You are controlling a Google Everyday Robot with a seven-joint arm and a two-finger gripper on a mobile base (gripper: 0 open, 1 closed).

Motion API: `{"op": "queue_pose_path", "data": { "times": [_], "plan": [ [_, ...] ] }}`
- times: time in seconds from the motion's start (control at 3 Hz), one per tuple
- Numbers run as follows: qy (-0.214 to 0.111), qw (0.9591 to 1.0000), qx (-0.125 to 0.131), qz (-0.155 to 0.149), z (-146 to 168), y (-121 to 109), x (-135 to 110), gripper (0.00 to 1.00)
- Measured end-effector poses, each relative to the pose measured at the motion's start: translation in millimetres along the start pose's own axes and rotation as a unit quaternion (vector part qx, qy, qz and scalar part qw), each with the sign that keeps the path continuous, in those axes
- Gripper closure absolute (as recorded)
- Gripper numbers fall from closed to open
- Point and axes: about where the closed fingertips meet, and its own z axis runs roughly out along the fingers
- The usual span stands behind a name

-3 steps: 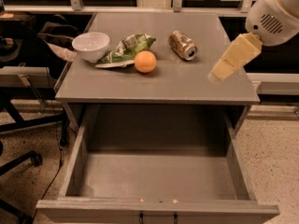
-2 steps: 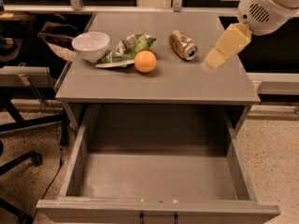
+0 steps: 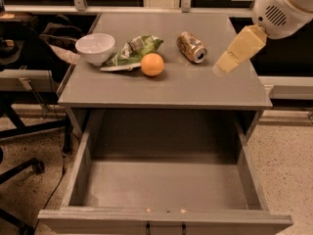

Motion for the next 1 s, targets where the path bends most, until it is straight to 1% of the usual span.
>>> {"op": "queue_pose_path", "data": {
  "times": [0.33,0.67,1.0],
  "plan": [
    [-0.036,0.9992,-0.012,0.016,7,-12,-4,0.0],
    [-0.081,0.9956,-0.022,0.042,16,-26,-22,0.0],
    [-0.106,0.9918,-0.011,0.071,23,-37,-38,0.0]
  ]
}}
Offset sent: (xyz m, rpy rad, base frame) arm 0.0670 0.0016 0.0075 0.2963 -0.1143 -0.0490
